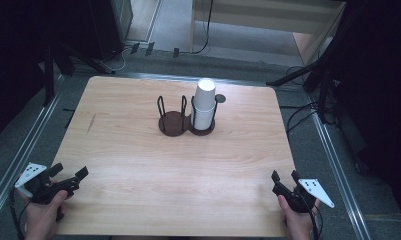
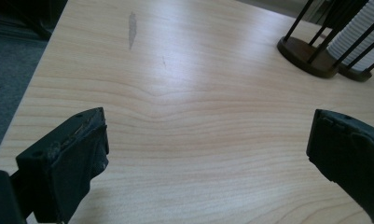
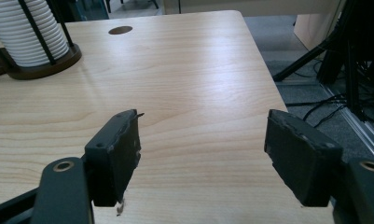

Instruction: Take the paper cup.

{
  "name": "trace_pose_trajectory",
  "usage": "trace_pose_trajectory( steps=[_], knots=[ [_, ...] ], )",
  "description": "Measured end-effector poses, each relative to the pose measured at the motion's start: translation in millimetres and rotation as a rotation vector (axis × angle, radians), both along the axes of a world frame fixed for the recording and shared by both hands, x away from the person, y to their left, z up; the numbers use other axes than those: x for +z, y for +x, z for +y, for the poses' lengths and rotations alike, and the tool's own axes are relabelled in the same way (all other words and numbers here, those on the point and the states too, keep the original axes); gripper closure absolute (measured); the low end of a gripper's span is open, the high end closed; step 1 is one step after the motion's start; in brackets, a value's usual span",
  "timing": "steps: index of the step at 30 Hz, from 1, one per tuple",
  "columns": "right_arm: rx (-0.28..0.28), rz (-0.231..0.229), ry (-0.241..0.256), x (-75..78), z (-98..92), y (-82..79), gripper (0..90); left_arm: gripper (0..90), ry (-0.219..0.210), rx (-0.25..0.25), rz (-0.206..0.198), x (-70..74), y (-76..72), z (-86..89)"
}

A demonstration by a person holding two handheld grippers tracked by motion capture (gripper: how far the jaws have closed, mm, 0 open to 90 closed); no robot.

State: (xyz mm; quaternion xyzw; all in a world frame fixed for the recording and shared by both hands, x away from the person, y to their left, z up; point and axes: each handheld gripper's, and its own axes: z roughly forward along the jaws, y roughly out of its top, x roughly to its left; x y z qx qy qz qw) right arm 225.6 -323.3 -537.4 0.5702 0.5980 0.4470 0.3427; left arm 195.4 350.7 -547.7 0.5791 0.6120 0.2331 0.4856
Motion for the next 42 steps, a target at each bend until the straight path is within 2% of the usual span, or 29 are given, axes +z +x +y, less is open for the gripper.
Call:
trace_pose_trajectory(
  steps=[3, 7, 15, 24, 30, 42],
  knots=[
    [0.012, 0.004, -0.016, 1.8, 7.0, 4.8, 24.4, 0.0, 0.000, 0.000, -0.008, 1.5, 2.0, -1.8],
    [0.036, 0.019, 0.001, 8.2, 17.8, 16.0, 22.6, 0.0, -0.001, -0.017, 0.000, 0.5, 5.3, -3.7],
    [0.097, 0.028, 0.049, 28.3, 42.1, 39.6, 16.1, 0.0, -0.008, -0.017, 0.008, -2.2, 7.4, -3.7],
    [0.161, 0.024, 0.055, 45.4, 83.6, 73.5, 11.1, 0.0, -0.008, -0.027, 0.009, -2.8, 7.2, -4.1],
    [0.203, 0.011, 0.028, 56.6, 112.5, 92.8, 10.5, 0.0, -0.010, -0.033, 0.018, -3.1, 7.6, -3.8],
    [0.220, -0.006, 0.005, 69.5, 153.2, 118.7, 10.8, 0.0, -0.003, -0.054, 0.025, -2.7, 7.4, -4.4]
  ],
)
